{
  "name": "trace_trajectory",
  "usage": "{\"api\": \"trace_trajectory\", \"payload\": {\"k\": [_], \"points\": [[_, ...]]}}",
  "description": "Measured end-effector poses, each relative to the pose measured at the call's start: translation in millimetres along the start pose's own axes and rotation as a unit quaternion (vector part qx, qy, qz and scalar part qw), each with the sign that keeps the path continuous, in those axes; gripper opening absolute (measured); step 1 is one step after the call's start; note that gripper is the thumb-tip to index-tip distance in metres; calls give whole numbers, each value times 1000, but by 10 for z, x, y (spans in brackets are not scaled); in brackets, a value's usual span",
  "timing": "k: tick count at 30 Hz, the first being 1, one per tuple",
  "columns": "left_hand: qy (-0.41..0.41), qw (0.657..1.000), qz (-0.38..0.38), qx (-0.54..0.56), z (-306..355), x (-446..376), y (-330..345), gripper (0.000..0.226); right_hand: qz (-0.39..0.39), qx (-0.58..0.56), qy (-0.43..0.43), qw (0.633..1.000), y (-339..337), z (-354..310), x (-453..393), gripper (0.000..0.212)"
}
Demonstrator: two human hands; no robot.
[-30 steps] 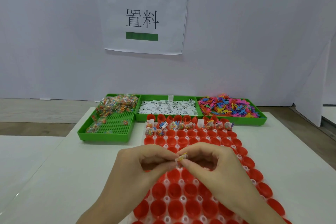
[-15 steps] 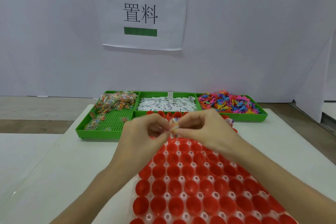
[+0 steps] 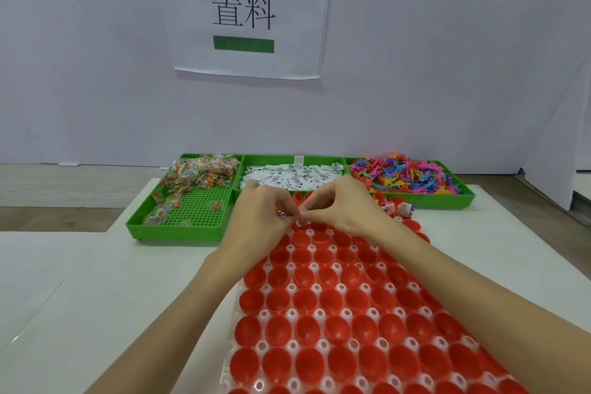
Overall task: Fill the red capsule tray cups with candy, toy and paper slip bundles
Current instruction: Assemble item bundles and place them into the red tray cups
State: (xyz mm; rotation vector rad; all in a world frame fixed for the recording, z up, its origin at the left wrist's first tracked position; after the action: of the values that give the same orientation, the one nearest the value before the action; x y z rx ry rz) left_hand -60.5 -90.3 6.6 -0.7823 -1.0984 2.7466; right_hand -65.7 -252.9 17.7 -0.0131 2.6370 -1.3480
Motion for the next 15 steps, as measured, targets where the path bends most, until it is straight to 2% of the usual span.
{"api": "trace_trajectory", "payload": {"k": [10,15], "points": [[43,994,-73,-65,32,-38,-18,14,2,55,2,998,38,-74,8,8],[76,989,-84,-91,119,-15,-43,16,0,82,-5,997,123,-119,22,10]]}}
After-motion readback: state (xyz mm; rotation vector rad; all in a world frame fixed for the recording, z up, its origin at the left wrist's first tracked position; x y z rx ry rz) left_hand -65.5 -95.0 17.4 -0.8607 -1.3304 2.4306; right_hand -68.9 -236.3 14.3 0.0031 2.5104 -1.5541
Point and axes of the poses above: each hand's wrist, its own x-axis away from the middle knuckle, its own y-axis out of the palm, z = x × y, the point moved 4 cm from there along -x, towards the middle knuckle, and after that the axes turned 6 degrees about x, right-handed, at the moved point
